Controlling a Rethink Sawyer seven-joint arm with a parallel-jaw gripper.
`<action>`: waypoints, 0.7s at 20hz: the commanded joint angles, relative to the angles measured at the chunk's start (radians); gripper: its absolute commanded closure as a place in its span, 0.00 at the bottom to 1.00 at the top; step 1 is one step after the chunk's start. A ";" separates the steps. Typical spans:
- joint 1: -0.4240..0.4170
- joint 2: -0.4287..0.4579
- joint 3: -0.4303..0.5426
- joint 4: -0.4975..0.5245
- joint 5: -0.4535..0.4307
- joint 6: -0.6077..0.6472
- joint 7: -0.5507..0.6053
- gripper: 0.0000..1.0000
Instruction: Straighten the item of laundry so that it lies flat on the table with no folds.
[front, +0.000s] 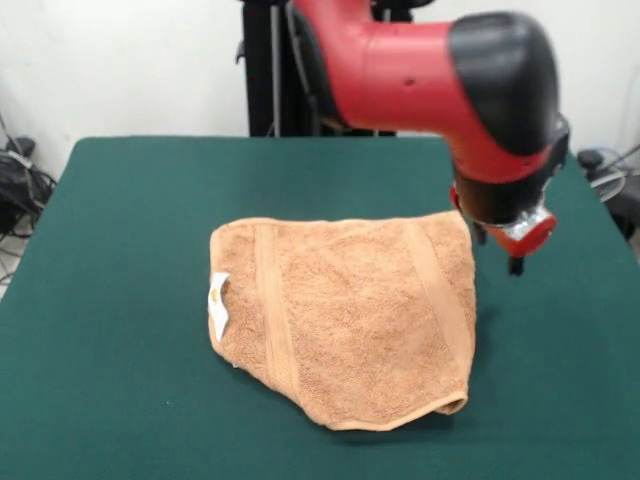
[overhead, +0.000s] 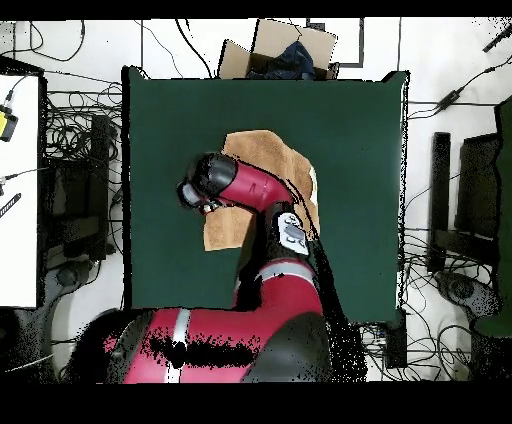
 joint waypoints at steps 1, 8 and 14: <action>0.080 -0.008 -0.201 -0.100 -0.099 -0.031 0.214 0.00; 0.042 0.008 -0.250 -0.144 -0.106 -0.017 0.170 0.00; 0.005 0.023 -0.251 -0.199 -0.110 0.037 0.116 0.00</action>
